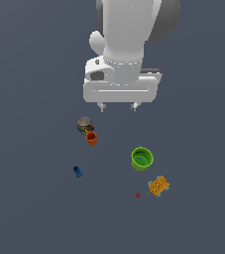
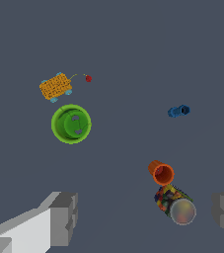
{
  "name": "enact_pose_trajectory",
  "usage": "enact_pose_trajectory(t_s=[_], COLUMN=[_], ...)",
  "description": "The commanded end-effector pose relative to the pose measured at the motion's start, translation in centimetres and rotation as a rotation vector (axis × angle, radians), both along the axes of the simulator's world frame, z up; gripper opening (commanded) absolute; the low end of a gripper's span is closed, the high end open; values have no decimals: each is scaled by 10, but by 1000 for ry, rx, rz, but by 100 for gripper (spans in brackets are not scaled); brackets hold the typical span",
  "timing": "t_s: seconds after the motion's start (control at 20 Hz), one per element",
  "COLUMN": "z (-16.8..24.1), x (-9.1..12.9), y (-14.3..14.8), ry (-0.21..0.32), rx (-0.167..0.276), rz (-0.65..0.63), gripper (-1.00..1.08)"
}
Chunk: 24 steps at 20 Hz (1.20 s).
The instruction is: Pick up a designated object from a clutter of objects.
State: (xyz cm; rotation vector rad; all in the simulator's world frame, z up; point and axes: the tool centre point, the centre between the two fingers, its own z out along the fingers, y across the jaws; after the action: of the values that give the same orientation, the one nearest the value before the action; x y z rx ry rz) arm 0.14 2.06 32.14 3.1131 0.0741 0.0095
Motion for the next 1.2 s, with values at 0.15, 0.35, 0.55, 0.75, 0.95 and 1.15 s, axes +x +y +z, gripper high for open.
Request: enact_pose_trajectory(t_s=[0.15,0.35,0.55,0.75,0.95,1.15], z=[-1,-5,-6,-9,-21,-41], x=[0,2,2,2,2,2], y=[0,-2,-2,-3,-9,-19], ry=[4,20,25,24,23,21], rx=[0,-1,-1,0,5,12], rz=[5,25,36,26,-3,-53], gripper=[100,100,100,100,100,100])
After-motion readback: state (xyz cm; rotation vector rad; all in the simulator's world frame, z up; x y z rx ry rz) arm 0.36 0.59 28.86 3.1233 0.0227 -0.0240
